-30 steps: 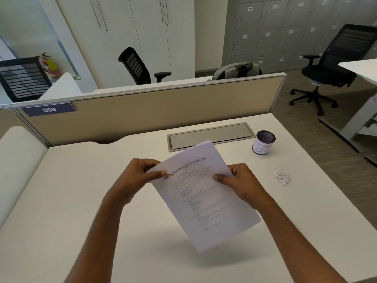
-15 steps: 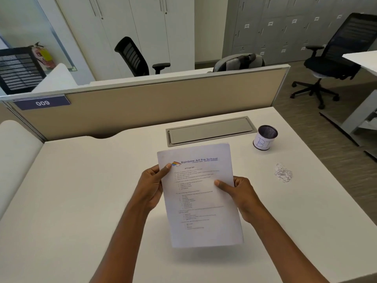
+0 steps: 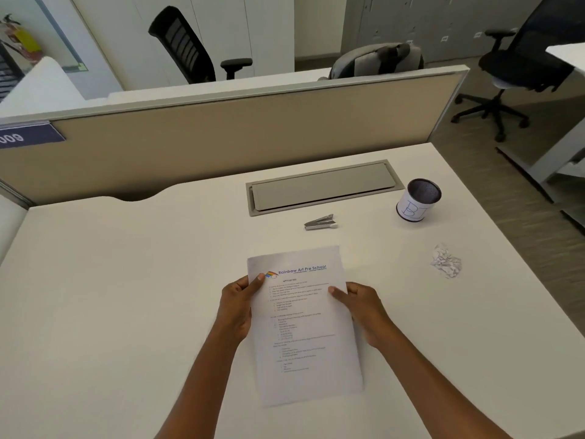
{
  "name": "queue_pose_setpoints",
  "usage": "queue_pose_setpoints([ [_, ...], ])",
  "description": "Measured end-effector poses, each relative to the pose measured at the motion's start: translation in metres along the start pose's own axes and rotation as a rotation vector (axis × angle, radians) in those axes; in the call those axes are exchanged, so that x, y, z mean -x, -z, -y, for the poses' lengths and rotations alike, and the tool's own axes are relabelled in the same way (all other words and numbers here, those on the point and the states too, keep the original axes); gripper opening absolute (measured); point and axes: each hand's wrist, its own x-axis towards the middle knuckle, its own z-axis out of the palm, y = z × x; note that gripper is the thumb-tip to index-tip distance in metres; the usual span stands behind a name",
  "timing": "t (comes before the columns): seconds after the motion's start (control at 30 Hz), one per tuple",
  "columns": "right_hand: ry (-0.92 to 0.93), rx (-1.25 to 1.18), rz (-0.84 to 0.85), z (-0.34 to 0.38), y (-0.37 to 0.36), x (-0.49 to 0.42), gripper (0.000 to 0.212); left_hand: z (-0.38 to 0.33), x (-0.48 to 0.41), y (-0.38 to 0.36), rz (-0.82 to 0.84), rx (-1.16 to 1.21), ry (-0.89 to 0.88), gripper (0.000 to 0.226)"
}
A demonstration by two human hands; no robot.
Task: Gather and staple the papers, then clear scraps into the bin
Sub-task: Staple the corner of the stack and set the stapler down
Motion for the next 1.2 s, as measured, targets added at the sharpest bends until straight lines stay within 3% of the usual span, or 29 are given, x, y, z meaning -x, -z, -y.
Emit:
queue_pose_setpoints([
  [0.1, 0.102, 0.114, -0.204, 0.010, -0.003, -0.049, 0.014, 0.009, -0.018, 0.004, -0.038, -0.013, 0.046, 0.018],
  [0.17, 0.231, 0.327, -0.290, 0.023, -0.004, -0.079, 0.017, 0.016, -0.030, 0.006, -0.052, -0.035, 0.068, 0.020],
  [0.33, 0.535, 0.763, -0.300, 0.057, -0.019, -0.146, 0.042, 0.028, -0.054, 0.003, -0.062, -0.072, 0.091, 0.022],
  [0.5, 0.687, 1.114, -0.208, 0.071, -0.025, -0.194, 0.061, 0.026, -0.064, -0.001, -0.031, -0.130, 0.069, 0.022],
  [0.73, 0.751, 1.265, -0.169, 0.082, -0.016, -0.199, 0.021, 0.020, -0.055, -0.006, -0.023, -0.157, 0.055, 0.020],
  [0.83, 0.613, 1.092, -0.174, 0.079, -0.013, -0.184, 0.011, 0.015, -0.044, -0.008, -0.022, -0.165, 0.042, 0.019],
  [0.97, 0.356, 0.381, -0.033, 0.087, -0.015, -0.129, 0.016, 0.008, -0.020, -0.012, -0.012, -0.178, 0.012, 0.019],
  [1.07, 0.359, 0.080, 0.078, 0.106, -0.021, -0.063, 0.020, 0.002, 0.003, -0.017, 0.013, -0.198, -0.025, 0.020],
  [1.2, 0.510, 0.057, 0.188, 0.126, -0.026, 0.021, 0.024, -0.006, 0.038, -0.026, 0.047, -0.233, -0.088, 0.020],
])
